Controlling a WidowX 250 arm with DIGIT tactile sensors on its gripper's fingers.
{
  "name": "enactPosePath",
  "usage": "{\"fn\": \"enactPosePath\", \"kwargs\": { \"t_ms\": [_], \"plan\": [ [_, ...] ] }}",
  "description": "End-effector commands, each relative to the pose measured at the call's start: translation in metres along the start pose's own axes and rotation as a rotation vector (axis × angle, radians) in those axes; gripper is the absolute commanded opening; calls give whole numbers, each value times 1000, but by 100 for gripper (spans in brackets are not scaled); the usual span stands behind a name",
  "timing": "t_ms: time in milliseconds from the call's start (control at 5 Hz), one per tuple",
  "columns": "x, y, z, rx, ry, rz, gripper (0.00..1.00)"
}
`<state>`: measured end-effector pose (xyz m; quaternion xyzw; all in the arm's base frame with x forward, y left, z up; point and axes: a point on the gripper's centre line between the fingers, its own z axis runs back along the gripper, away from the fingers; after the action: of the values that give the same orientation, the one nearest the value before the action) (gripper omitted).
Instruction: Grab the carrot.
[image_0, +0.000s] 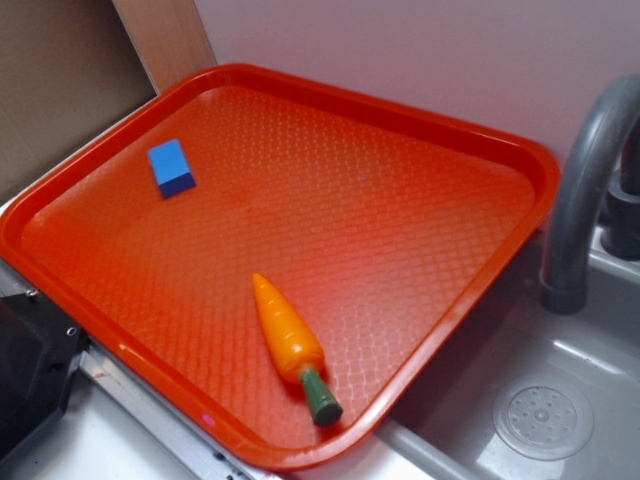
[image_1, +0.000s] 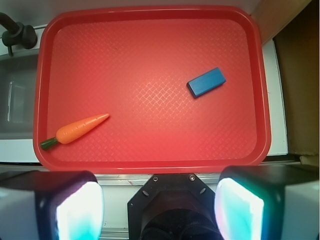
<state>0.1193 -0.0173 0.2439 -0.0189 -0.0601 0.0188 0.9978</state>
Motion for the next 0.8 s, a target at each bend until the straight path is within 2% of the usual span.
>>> {"fn": "enactPosePath", "kwargs": {
  "t_ms": [0, 200, 400, 600],
  "plan": [
    [0, 0, 0, 0, 0, 0, 100],
    [20, -5, -25, -35, -191, -252, 100],
    [41, -14, -47, 20, -298, -517, 100],
    [69, -44, -72, 15, -415, -770, 100]
  ]
}}
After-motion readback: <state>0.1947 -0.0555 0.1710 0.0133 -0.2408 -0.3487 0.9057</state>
